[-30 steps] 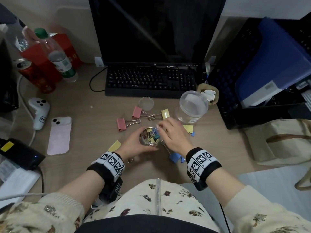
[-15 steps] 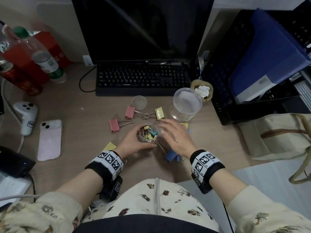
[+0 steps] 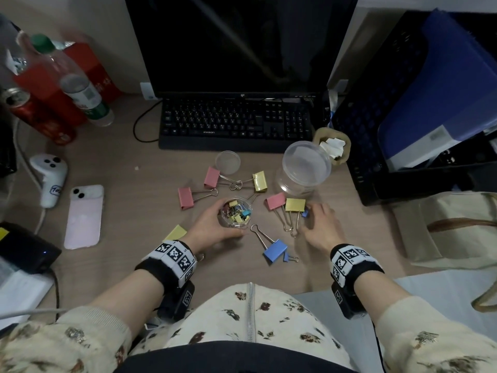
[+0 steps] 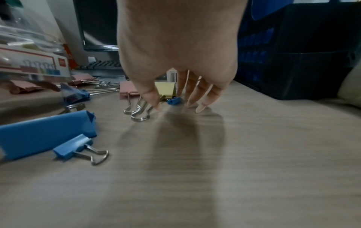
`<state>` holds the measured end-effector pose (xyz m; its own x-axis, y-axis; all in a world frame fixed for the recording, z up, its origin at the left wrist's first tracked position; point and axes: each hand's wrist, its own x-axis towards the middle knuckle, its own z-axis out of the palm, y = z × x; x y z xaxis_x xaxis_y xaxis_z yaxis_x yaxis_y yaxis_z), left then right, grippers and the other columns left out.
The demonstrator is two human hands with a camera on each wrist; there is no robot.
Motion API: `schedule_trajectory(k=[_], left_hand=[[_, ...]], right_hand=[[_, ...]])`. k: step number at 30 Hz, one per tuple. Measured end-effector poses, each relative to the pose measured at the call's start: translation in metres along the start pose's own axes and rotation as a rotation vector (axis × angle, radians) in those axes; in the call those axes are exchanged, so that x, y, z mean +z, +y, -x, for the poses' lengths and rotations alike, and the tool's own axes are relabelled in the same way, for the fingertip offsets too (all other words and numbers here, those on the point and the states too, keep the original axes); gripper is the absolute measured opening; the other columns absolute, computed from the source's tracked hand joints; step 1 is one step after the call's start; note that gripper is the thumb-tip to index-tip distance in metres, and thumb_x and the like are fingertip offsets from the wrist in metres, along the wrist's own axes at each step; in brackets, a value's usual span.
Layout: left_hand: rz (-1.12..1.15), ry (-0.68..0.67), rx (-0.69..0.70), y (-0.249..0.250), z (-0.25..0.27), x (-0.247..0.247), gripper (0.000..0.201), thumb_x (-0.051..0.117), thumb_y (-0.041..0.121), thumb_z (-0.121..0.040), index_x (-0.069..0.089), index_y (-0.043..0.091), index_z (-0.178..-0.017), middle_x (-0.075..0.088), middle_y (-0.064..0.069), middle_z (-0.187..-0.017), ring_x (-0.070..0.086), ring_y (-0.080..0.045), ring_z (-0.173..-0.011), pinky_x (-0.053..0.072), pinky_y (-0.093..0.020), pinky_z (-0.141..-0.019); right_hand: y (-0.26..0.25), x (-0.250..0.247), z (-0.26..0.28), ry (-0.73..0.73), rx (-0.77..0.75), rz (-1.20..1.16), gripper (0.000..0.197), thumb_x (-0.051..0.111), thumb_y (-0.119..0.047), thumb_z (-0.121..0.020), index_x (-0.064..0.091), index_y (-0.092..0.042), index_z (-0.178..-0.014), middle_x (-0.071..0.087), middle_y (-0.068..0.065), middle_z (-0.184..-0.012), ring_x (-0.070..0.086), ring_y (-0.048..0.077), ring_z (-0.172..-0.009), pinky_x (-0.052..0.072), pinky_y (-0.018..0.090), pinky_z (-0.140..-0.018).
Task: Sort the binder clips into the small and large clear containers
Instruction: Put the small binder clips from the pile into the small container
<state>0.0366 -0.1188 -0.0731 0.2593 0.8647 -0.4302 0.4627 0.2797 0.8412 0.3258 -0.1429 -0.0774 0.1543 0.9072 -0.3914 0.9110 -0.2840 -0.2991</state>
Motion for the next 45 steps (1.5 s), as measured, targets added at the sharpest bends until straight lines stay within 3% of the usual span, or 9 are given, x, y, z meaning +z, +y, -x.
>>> schedule_trajectory(k=[6, 15, 19, 26, 30, 34, 37, 42, 45], left_hand=[[-0.016, 0.025, -0.001, 0.0, 0.001, -0.002, 0.076, 0.093, 0.019, -0.061, 0.047, 0.034, -0.119, 0.053, 0.027, -0.105, 0.051, 0.015, -0.094, 0.041, 0.0, -0.076], [-0.027, 0.048, 0.02, -0.002, 0.001, -0.003, 0.077, 0.094, 0.024, -0.059, 0.049, 0.035, -0.12, 0.055, 0.024, -0.109, 0.055, 0.006, -0.101, 0.041, -0.009, -0.09], [-0.038, 0.055, 0.03, -0.005, 0.001, -0.003, 0.079, 0.094, 0.025, -0.058, 0.05, 0.033, -0.123, 0.057, 0.02, -0.112, 0.056, 0.002, -0.105, 0.042, -0.013, -0.094], [-0.036, 0.036, 0.042, -0.007, -0.001, 0.001, 0.08, 0.095, 0.029, -0.056, 0.05, 0.036, -0.122, 0.059, 0.018, -0.117, 0.057, -0.001, -0.11, 0.044, -0.022, -0.1], [-0.043, -0.006, 0.049, -0.004, -0.002, 0.006, 0.081, 0.094, 0.035, -0.055, 0.05, 0.035, -0.123, 0.06, 0.016, -0.119, 0.059, -0.005, -0.11, 0.046, -0.024, -0.099], [-0.035, -0.023, 0.066, 0.001, -0.003, 0.011, 0.091, 0.093, 0.046, -0.048, 0.052, 0.03, -0.128, 0.062, 0.014, -0.119, 0.06, -0.006, -0.109, 0.049, -0.034, -0.1], [-0.019, -0.044, 0.095, 0.007, -0.002, 0.015, 0.084, 0.095, 0.038, -0.052, 0.053, 0.031, -0.125, 0.062, 0.015, -0.117, 0.06, -0.005, -0.107, 0.05, -0.035, -0.099], [0.072, -0.044, 0.078, 0.008, -0.002, 0.018, 0.084, 0.096, 0.031, -0.052, 0.056, 0.025, -0.125, 0.065, 0.008, -0.116, 0.065, -0.012, -0.105, 0.053, -0.038, -0.098], [0.127, -0.01, 0.04, 0.003, -0.001, 0.012, 0.091, 0.097, 0.038, -0.046, 0.055, 0.029, -0.127, 0.066, 0.007, -0.118, 0.066, -0.013, -0.106, 0.051, -0.035, -0.1]], right_hand=[[-0.01, -0.002, -0.012, -0.009, 0.014, -0.121, 0.033, 0.064, -0.019, -0.081, 0.055, -0.012, -0.112, 0.05, 0.005, -0.116, 0.053, 0.023, -0.1, 0.041, 0.029, -0.083], [-0.013, -0.003, -0.011, -0.06, 0.068, -0.006, 0.023, 0.059, -0.035, -0.087, 0.053, -0.015, -0.098, 0.047, 0.002, -0.095, 0.048, 0.022, -0.084, 0.041, 0.031, -0.076], [-0.013, -0.004, -0.007, -0.083, 0.067, 0.018, 0.018, 0.057, -0.028, -0.087, 0.046, -0.019, -0.075, 0.057, 0.006, -0.088, 0.053, 0.028, -0.082, 0.04, 0.03, -0.068], [-0.016, -0.008, 0.007, 0.088, -0.022, 0.003, 0.019, 0.052, -0.023, -0.092, 0.057, -0.009, -0.081, 0.065, 0.016, -0.087, 0.059, 0.035, -0.081, 0.043, 0.034, -0.065], [-0.036, -0.018, 0.018, 0.308, -0.22, -0.136, 0.017, 0.054, -0.023, -0.095, 0.064, -0.01, -0.096, 0.062, 0.002, -0.089, 0.052, 0.018, -0.075, 0.035, 0.027, -0.064], [-0.066, -0.023, 0.026, 0.239, -0.479, -0.262, 0.025, 0.054, -0.032, -0.094, 0.068, -0.013, -0.105, 0.065, -0.003, -0.097, 0.059, 0.014, -0.086, 0.048, 0.031, -0.075], [-0.087, -0.024, 0.031, 0.216, -0.617, -0.304, 0.026, 0.058, -0.034, -0.092, 0.07, -0.014, -0.104, 0.067, -0.003, -0.096, 0.059, 0.01, -0.086, 0.051, 0.031, -0.079], [-0.091, -0.024, 0.035, 0.175, -0.641, -0.339, 0.034, 0.051, -0.04, -0.092, 0.069, -0.016, -0.107, 0.068, -0.004, -0.101, 0.061, 0.01, -0.091, 0.051, 0.028, -0.081], [-0.072, -0.024, 0.036, 0.211, -0.507, -0.369, 0.026, 0.047, -0.035, -0.096, 0.065, -0.021, -0.109, 0.061, -0.012, -0.1, 0.056, 0.006, -0.089, 0.048, 0.025, -0.078]])
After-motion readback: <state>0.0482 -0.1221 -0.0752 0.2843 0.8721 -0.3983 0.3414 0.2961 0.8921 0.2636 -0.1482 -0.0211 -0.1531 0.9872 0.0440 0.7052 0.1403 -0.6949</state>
